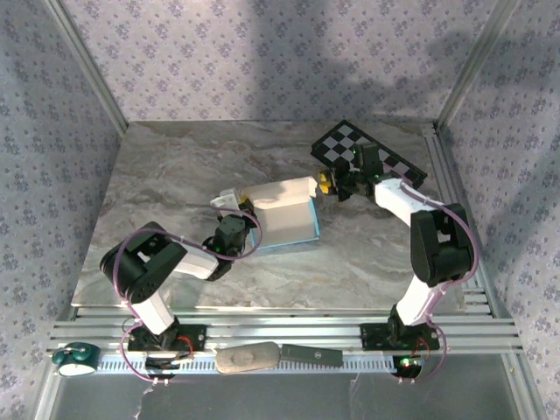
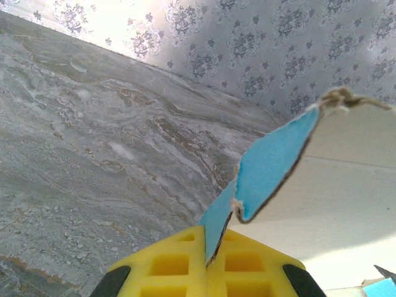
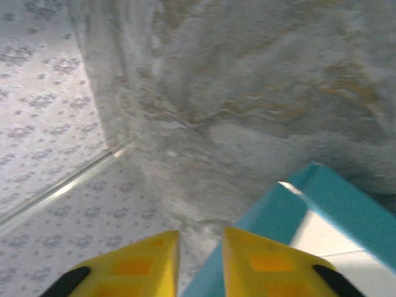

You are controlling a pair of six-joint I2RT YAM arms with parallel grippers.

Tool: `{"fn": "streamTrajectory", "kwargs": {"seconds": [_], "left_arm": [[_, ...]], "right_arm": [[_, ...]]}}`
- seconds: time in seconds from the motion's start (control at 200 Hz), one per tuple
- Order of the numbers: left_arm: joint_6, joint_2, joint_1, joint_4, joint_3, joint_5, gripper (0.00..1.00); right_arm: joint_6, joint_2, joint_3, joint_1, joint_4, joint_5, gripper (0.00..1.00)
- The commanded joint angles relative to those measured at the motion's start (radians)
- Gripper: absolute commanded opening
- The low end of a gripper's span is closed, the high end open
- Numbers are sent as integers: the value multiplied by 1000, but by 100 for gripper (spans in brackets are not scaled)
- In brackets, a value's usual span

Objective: Fold the paper box

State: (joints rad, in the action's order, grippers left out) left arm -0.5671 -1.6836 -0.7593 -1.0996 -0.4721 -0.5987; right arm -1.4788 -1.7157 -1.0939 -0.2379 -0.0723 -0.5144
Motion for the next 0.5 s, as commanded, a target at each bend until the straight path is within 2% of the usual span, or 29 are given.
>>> {"fn": "streamTrajectory", "kwargs": {"seconds": [0.0,0.165,0.295,0.495], "left_arm": [[-16,10,-2,1,-7,-8,0],[-19,7,-2,0,-2,-10,0],[-18,8,-2,-1,-2,-10,0],[-11,23,-2,20,-5,-9,0]], "right_arm": [[41,49,102,-1,-10,16,16],[71,47,110,-32,11,5,5],[96,41,71,-55,-35,24,4],[203,80,53,-12,-127,113,5]]}}
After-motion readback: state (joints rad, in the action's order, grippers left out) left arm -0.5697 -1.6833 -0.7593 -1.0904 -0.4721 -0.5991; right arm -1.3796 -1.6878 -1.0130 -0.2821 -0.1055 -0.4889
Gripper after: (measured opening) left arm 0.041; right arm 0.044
